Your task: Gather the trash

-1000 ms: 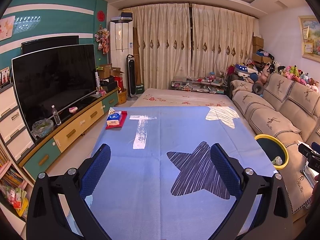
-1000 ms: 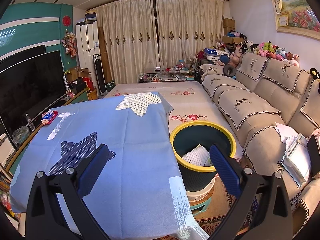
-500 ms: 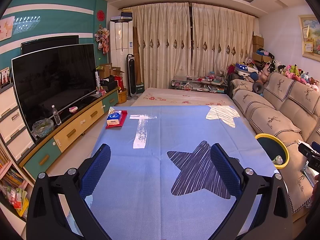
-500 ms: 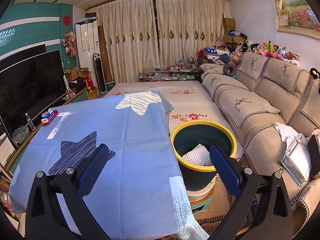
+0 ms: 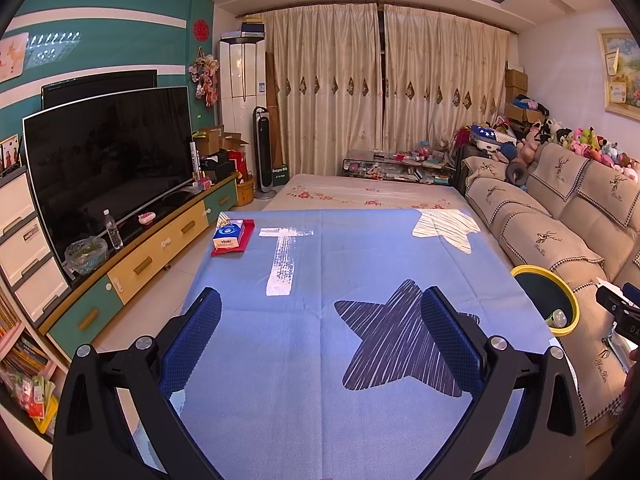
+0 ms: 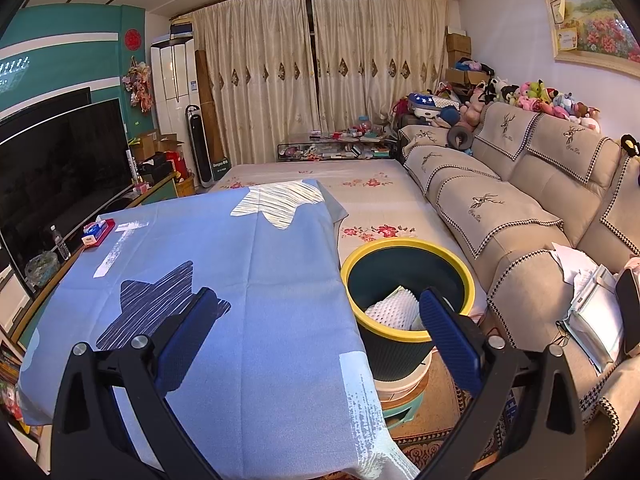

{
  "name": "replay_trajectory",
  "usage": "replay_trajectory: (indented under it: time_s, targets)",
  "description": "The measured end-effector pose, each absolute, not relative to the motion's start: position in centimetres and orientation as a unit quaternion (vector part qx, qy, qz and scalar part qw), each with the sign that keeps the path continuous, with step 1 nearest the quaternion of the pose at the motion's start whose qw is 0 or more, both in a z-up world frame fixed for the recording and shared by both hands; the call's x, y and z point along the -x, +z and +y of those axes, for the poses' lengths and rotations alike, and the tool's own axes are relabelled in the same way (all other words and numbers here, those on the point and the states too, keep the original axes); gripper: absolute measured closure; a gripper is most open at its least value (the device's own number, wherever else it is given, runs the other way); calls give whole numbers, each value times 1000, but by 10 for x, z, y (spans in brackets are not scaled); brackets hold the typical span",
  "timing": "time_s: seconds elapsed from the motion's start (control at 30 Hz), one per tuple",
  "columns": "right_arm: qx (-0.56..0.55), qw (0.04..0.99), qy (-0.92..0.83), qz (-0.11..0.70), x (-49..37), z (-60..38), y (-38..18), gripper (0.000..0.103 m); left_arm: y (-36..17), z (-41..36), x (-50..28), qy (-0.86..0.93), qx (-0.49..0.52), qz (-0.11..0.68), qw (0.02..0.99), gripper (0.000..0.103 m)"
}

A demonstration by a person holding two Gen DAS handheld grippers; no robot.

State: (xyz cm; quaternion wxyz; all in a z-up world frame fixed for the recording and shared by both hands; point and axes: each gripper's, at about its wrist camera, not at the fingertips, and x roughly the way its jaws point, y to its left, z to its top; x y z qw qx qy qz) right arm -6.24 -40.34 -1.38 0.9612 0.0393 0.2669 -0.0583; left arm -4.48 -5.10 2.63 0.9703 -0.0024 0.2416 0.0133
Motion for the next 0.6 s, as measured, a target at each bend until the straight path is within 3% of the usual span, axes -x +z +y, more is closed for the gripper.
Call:
replay_trajectory:
  time_s: [0.6]
  targets:
    - [-39, 960, -57, 272, 61, -401, -20, 7, 20, -47, 42, 17, 2, 245, 969, 5]
